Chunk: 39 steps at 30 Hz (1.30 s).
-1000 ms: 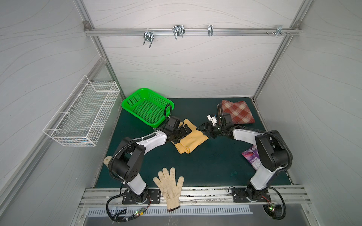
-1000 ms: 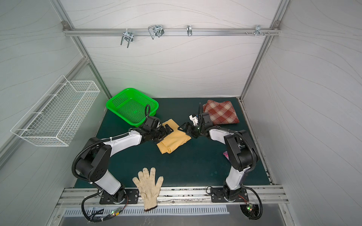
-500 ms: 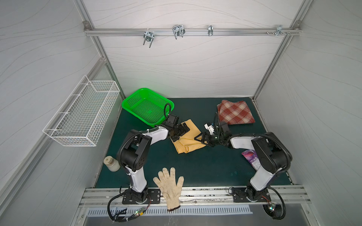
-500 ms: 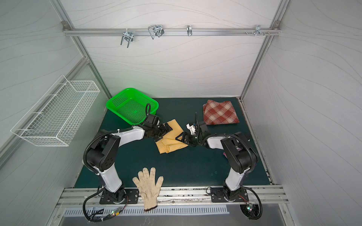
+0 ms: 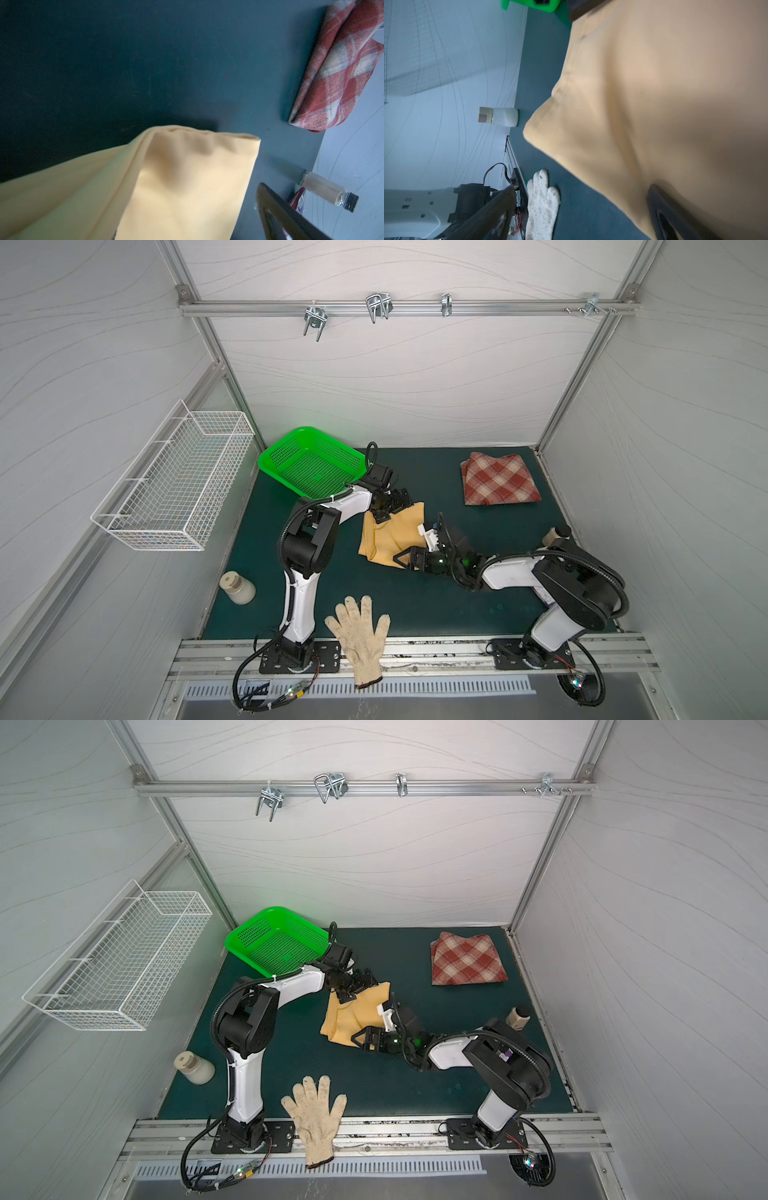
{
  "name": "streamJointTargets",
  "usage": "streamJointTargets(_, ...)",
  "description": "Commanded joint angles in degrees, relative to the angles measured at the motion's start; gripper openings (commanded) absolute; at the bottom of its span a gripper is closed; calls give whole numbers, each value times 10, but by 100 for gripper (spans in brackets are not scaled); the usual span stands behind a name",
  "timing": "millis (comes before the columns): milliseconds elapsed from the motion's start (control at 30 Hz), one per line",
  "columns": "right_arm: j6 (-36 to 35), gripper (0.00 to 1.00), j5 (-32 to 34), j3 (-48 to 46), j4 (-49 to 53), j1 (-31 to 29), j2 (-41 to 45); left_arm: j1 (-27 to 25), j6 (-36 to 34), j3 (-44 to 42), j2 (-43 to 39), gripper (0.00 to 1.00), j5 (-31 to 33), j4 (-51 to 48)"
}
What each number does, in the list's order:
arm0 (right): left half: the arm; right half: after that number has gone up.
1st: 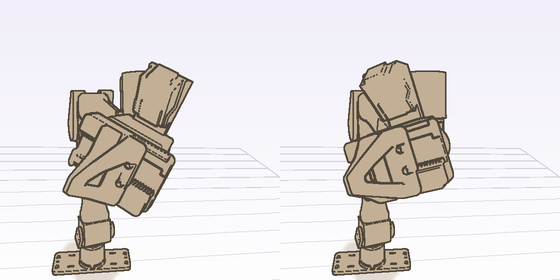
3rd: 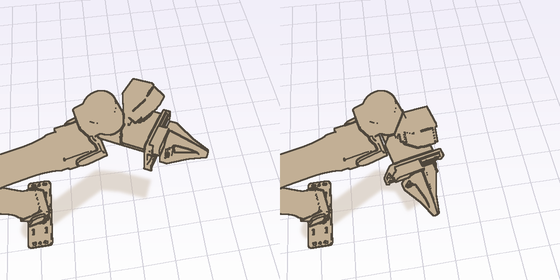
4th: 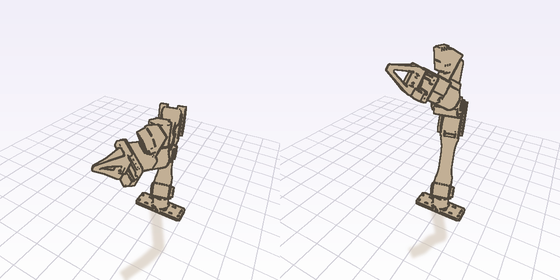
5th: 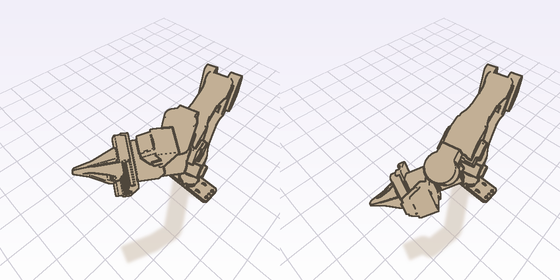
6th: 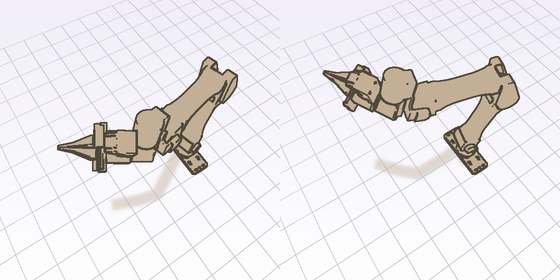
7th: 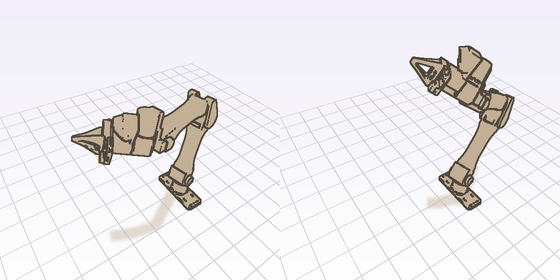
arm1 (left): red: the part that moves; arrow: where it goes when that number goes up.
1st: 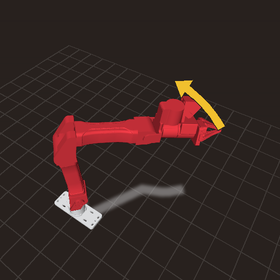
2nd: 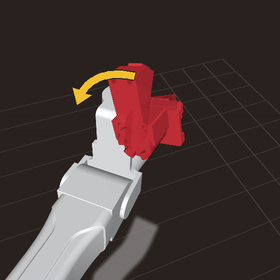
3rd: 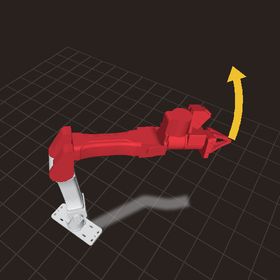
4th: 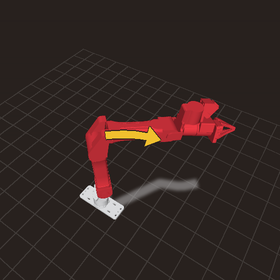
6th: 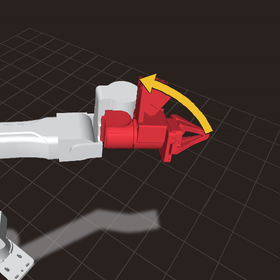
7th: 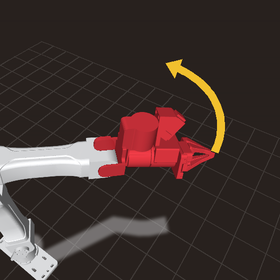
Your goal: Fold and stack the skirts
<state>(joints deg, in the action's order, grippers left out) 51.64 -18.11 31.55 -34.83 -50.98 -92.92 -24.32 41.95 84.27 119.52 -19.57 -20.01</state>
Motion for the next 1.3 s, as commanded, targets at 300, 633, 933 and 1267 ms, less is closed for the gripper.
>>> streamJointTargets(300, -64, 99, 69, 135, 153, -65, 44, -33, -90, 82, 3, 99, -81, -85)
streamJointTargets(633, -183, 99, 71, 148, 322, 0, 270, -21, -24, 25, -197, 99, -58, -91)
streamJointTargets(933, -177, 99, -67, 195, 330, 165, 212, -34, 130, -214, -348, 99, -73, 97)
streamJointTargets(1267, -132, 99, -168, 273, 242, 242, -8, -67, 198, -356, -422, 99, -10, 196)
